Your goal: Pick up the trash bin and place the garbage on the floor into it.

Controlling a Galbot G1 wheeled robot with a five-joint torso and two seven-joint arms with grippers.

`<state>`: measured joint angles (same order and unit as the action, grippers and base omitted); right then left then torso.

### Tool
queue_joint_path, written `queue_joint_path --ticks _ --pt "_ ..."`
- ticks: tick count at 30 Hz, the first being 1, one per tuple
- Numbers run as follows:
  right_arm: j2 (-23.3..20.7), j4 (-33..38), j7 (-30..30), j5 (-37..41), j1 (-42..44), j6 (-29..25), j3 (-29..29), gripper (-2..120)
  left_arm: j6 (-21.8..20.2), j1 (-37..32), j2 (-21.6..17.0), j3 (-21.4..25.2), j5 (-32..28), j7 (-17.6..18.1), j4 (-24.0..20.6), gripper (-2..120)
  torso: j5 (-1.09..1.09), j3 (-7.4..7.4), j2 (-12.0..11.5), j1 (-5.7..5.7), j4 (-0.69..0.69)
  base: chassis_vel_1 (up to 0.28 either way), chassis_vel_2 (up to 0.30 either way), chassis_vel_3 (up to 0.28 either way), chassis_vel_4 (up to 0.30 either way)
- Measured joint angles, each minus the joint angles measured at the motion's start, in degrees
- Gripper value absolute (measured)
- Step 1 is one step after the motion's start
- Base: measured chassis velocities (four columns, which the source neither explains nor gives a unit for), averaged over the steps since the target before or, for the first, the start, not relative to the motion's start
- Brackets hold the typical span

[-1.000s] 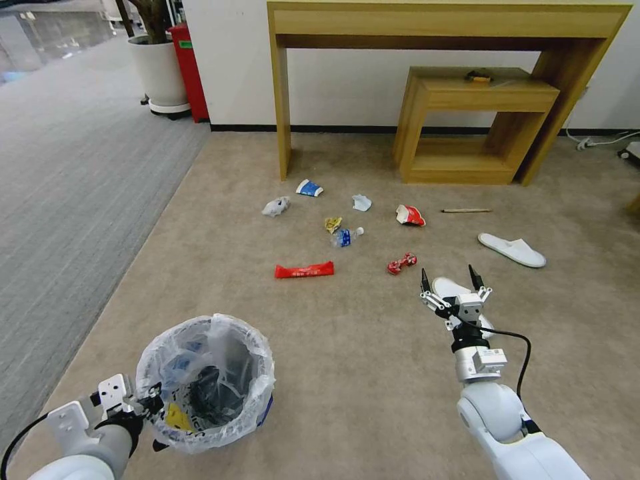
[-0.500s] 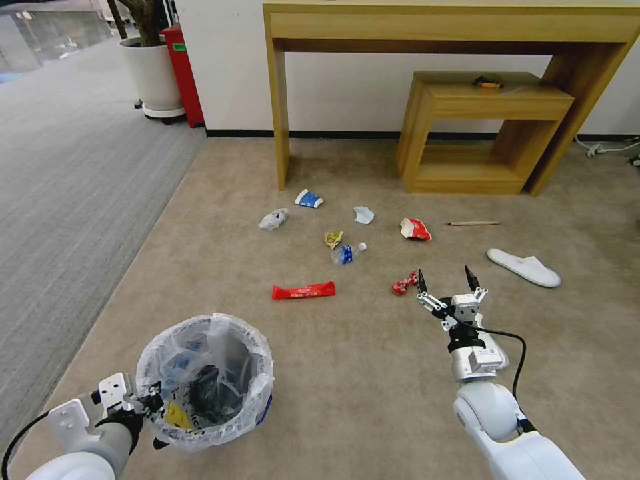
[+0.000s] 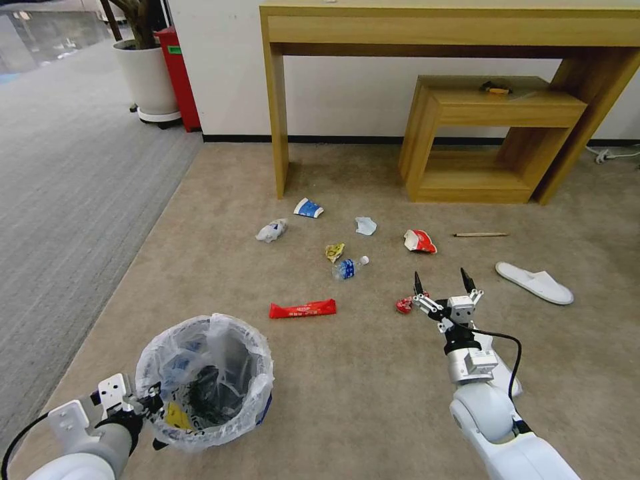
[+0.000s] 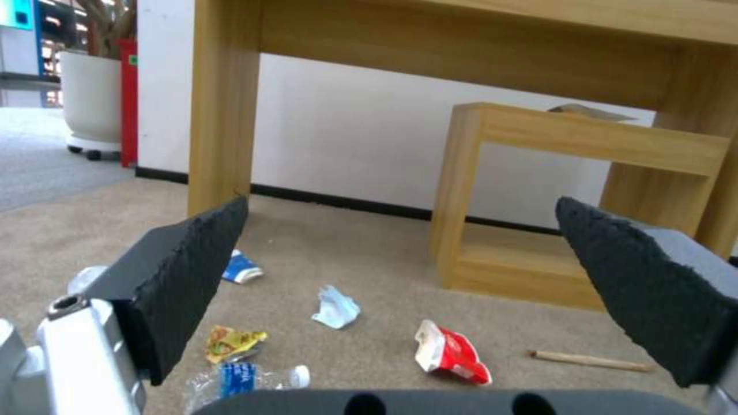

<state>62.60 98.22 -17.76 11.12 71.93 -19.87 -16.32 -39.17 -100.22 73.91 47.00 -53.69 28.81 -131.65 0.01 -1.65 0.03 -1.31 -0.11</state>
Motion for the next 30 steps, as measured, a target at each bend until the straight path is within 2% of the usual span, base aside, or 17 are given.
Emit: queue_joint_path --ticks 20,26,30 --pt "0.04 -1.2 -0.97 -0.06 -1.08 -0.82 2.2 100 0.13 0.19 0.03 0.04 0.1 0.0 0.18 0 0.01 0.0 0.0 0.0 -0.01 -0.077 0.075 0.08 -0.073" --pt "-3.64 -1.11 -2.56 3.42 -2.83 2.09 5.39 100 0.17 0.15 -0.04 0.02 0.06 0.0 0.1 0 0.01 0.0 0.0 0.0 0.0 -0.008 0.005 0.009 -0.004" --pt "-8.64 -1.55 -2.61 13.93 -7.9 5.31 12.45 100 0.28 0.13 -0.11 0.08 -0.02 -0.01 -0.1 0 0.01 0.0 0.0 0.0 0.0 0.0 0.0 0.0 0.0"
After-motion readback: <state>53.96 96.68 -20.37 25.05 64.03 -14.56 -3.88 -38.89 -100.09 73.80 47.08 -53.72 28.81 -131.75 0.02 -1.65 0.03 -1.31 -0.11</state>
